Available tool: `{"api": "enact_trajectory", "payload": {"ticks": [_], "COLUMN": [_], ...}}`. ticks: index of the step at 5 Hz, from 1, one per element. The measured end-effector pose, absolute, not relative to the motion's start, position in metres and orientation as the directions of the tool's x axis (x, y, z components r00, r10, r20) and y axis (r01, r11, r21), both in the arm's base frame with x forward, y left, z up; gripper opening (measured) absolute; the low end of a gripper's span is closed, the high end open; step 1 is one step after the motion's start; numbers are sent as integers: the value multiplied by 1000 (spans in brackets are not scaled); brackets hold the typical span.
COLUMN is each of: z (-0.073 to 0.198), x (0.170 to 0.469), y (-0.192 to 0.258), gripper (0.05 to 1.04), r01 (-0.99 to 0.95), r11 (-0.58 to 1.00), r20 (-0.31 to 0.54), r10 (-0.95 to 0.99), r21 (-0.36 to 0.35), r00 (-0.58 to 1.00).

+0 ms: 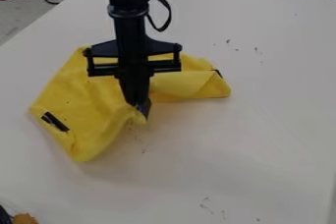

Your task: Unfold the cloth

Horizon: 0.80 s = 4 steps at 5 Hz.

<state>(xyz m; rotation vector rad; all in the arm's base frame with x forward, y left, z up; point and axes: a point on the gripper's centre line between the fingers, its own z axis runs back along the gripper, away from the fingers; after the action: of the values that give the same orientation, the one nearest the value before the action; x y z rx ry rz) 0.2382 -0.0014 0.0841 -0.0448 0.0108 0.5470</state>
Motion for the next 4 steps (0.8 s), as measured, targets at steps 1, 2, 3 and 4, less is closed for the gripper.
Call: {"api": "enact_trajectory", "payload": {"ticks": [1,2,3,4], "z": [72,67,69,68], "x": [222,213,207,197], "y": [-12,-19,-23,-28], "gripper": [51,51,51,51], "r01": [-550,-575,-593,-622], "r11": [829,803,778,746], "r20": [-50,-78,-149,-233], "r10": [548,571,574,578], "r21": [-102,-157,-207,-237], "r00": [835,818,805,782]}}
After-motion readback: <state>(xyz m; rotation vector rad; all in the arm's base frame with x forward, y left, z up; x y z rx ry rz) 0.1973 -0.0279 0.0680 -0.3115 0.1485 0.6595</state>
